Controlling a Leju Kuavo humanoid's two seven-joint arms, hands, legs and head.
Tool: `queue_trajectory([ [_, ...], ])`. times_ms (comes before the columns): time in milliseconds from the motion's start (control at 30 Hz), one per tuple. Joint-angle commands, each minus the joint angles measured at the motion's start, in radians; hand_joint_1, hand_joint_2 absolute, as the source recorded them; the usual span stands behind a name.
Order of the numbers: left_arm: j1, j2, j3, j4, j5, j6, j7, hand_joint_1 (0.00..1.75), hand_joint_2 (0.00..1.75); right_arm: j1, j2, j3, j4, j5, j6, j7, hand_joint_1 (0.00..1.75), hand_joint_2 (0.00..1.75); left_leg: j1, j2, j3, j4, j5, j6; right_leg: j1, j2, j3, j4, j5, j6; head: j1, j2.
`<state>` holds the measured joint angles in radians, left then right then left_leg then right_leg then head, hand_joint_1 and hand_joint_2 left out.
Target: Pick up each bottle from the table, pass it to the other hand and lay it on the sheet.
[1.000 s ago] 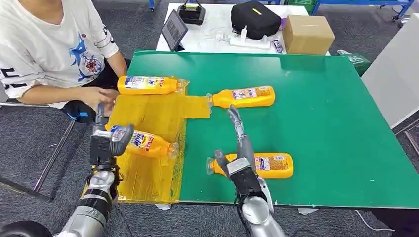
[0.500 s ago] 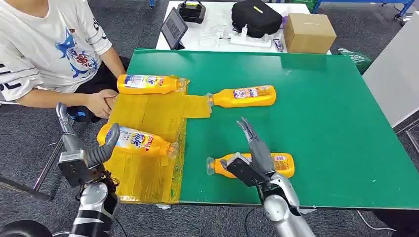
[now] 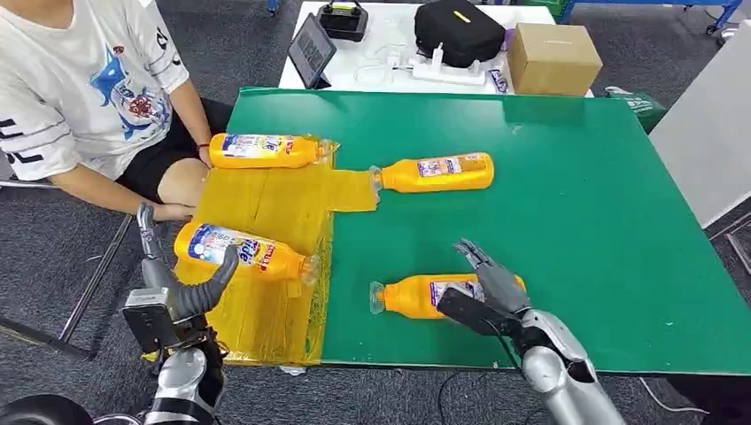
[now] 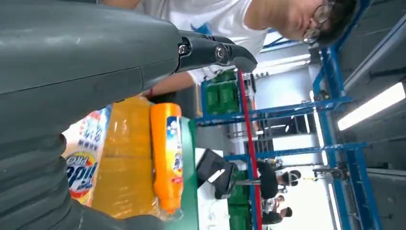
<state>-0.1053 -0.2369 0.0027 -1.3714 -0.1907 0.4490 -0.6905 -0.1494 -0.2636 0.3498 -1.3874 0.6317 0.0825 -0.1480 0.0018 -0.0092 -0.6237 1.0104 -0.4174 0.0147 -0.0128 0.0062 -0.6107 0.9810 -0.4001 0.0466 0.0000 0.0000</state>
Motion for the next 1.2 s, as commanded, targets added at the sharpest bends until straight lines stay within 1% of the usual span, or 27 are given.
queue_trajectory([
  [33, -0.080, -0.013, -0.046, 0.173, 0.010, -0.024, 0.006, 0.00, 1.75, -0.235, -0.080, 0.167, 0.319, -0.040, 0.082, -0.006, 0.00, 1.75, 0.000, 0.002, 0.004, 0.000, -0.001, 0.000, 0.000, 0.001, 0.004, -0.002, 0.000, -0.001, 0.000, 0.000],
  [133, -0.091, -0.011, -0.049, 0.199, 0.019, -0.030, 0.008, 0.00, 1.75, -0.291, -0.082, 0.212, 0.386, -0.049, 0.095, 0.006, 0.00, 1.75, 0.000, 0.004, 0.006, 0.000, -0.001, 0.000, 0.000, 0.002, 0.005, -0.002, 0.000, -0.001, 0.000, 0.000],
  [233, -0.102, -0.010, -0.060, 0.221, 0.025, -0.044, 0.009, 0.00, 1.75, -0.343, -0.097, 0.263, 0.442, -0.059, 0.137, 0.023, 0.00, 1.75, 0.000, 0.002, 0.005, 0.000, -0.001, 0.000, 0.000, 0.001, 0.005, -0.001, 0.001, 0.000, 0.000, 0.000],
  [367, -0.121, -0.009, -0.069, 0.253, 0.038, -0.050, 0.017, 0.00, 1.75, -0.440, -0.117, 0.342, 0.509, -0.091, 0.207, 0.031, 0.00, 1.75, 0.000, 0.002, 0.006, 0.001, -0.001, 0.000, 0.000, 0.001, 0.006, -0.001, 0.000, -0.001, 0.000, 0.000],
  [400, -0.126, -0.009, -0.071, 0.261, 0.039, -0.051, 0.018, 0.00, 1.75, -0.465, -0.120, 0.370, 0.523, -0.094, 0.218, 0.031, 0.00, 1.75, -0.001, 0.002, 0.004, 0.000, 0.000, 0.000, 0.000, 0.001, 0.003, 0.000, 0.001, 0.000, 0.000, 0.000],
  [467, -0.127, -0.011, -0.073, 0.264, 0.040, -0.053, 0.018, 0.00, 1.75, -0.477, -0.117, 0.375, 0.527, -0.097, 0.225, 0.033, 0.00, 1.75, 0.000, 0.003, 0.004, 0.000, 0.000, 0.000, 0.000, 0.002, 0.003, -0.001, 0.001, 0.000, 0.000, 0.000],
  [500, -0.127, -0.011, -0.073, 0.264, 0.040, -0.053, 0.018, 0.00, 1.75, -0.477, -0.117, 0.375, 0.527, -0.097, 0.225, 0.033, 0.00, 1.75, 0.000, 0.001, 0.003, 0.000, 0.001, 0.000, 0.000, 0.000, 0.003, -0.001, 0.001, 0.000, 0.000, 0.000],
  [533, -0.127, -0.011, -0.073, 0.264, 0.040, -0.053, 0.018, 0.00, 1.75, -0.475, -0.114, 0.377, 0.527, -0.096, 0.225, 0.033, 0.00, 1.75, 0.000, 0.001, 0.004, 0.000, 0.000, 0.001, 0.000, 0.000, 0.004, -0.001, 0.001, 0.000, 0.000, 0.000],
  [600, -0.131, -0.010, -0.078, 0.272, 0.043, -0.060, 0.021, 0.00, 1.75, -0.499, -0.120, 0.422, 0.543, -0.100, 0.251, 0.034, 0.00, 1.75, -0.001, 0.000, 0.003, 0.000, 0.001, 0.002, -0.001, 0.000, 0.003, -0.001, 0.001, 0.001, 0.000, 0.000],
  [633, -0.134, -0.011, -0.080, 0.279, 0.046, -0.062, 0.025, 0.00, 1.75, -0.517, -0.124, 0.450, 0.551, -0.109, 0.266, 0.035, 0.00, 1.75, 0.000, 0.001, 0.007, 0.000, 0.000, 0.001, 0.001, -0.001, 0.007, -0.001, 0.000, 0.000, 0.000, 0.000],
  [667, -0.137, -0.011, -0.082, 0.285, 0.048, -0.064, 0.026, 0.00, 1.75, -0.530, -0.128, 0.470, 0.555, -0.116, 0.283, 0.036, 0.00, 1.75, -0.001, 0.001, 0.003, 0.000, 0.001, 0.001, 0.000, 0.001, 0.003, -0.001, 0.001, 0.001, 0.001, 0.000],
  [700, -0.140, -0.012, -0.083, 0.291, 0.052, -0.064, 0.028, 0.00, 1.75, -0.544, -0.137, 0.499, 0.555, -0.122, 0.293, 0.041, 0.00, 1.75, 0.000, 0.001, 0.005, 0.001, 0.000, 0.001, 0.000, 0.001, 0.005, -0.001, 0.001, 0.000, 0.000, 0.000],
  [733, -0.141, -0.012, -0.084, 0.296, 0.057, -0.067, 0.031, 0.00, 1.75, -0.559, -0.146, 0.530, 0.553, -0.126, 0.305, 0.048, 0.00, 1.75, -0.001, 0.001, 0.003, 0.001, 0.001, 0.001, -0.001, 0.001, 0.003, 0.000, 0.001, 0.001, 0.000, 0.000],
  [767, -0.141, -0.011, -0.084, 0.297, 0.057, -0.067, 0.031, 0.00, 1.75, -0.562, -0.147, 0.530, 0.553, -0.129, 0.307, 0.048, 0.00, 1.75, 0.000, 0.002, 0.005, 0.001, 0.000, 0.001, 0.000, 0.001, 0.005, 0.000, 0.001, 0.000, 0.000, 0.000],
  [833, -0.141, -0.011, -0.084, 0.297, 0.057, -0.067, 0.031, 0.00, 1.75, -0.562, -0.147, 0.530, 0.553, -0.129, 0.307, 0.048, 0.00, 1.75, -0.001, 0.000, 0.003, 0.001, 0.001, 0.001, 0.000, 0.000, 0.003, 0.000, 0.001, 0.001, 0.000, 0.000],
  [933, -0.141, -0.011, -0.084, 0.300, 0.062, -0.072, 0.036, 0.00, 1.75, -0.581, -0.162, 0.576, 0.542, -0.132, 0.326, 0.056, 0.00, 1.75, 0.000, 0.000, 0.004, 0.001, 0.000, 0.001, 0.000, 0.000, 0.004, 0.000, 0.001, 0.001, 0.000, 0.000],
  [967, -0.139, -0.011, -0.083, 0.301, 0.065, -0.070, 0.038, 0.00, 1.75, -0.591, -0.168, 0.599, 0.529, -0.143, 0.326, 0.055, 0.00, 1.75, -0.001, 0.000, 0.002, 0.001, 0.001, 0.002, -0.001, 0.000, 0.002, 0.000, 0.001, 0.001, 0.000, 0.000],
  [1067, -0.134, -0.013, -0.077, 0.299, 0.069, -0.068, 0.037, 0.00, 1.75, -0.603, -0.180, 0.643, 0.486, -0.172, 0.297, 0.063, 0.00, 1.75, 0.000, 0.002, 0.006, 0.002, -0.001, 0.001, 0.001, 0.001, 0.006, 0.000, 0.000, 0.000, 0.000, 0.000],
  [1133, -0.130, -0.011, -0.076, 0.295, 0.068, -0.068, 0.036, 0.00, 1.75, -0.608, -0.185, 0.655, 0.468, -0.177, 0.288, 0.067, 0.00, 1.75, -0.001, 0.001, 0.002, 0.001, 0.001, 0.002, -0.001, 0.001, 0.002, 0.000, 0.001, 0.001, 0.000, 0.000],
  [1200, -0.124, -0.009, -0.070, 0.284, 0.069, -0.070, 0.036, 0.00, 1.75, -0.615, -0.201, 0.670, 0.438, -0.179, 0.274, 0.072, 0.00, 1.75, 0.000, 0.001, 0.002, 0.001, 0.000, 0.001, 0.000, 0.001, 0.002, 0.001, 0.001, 0.001, 0.001, 0.000],
])
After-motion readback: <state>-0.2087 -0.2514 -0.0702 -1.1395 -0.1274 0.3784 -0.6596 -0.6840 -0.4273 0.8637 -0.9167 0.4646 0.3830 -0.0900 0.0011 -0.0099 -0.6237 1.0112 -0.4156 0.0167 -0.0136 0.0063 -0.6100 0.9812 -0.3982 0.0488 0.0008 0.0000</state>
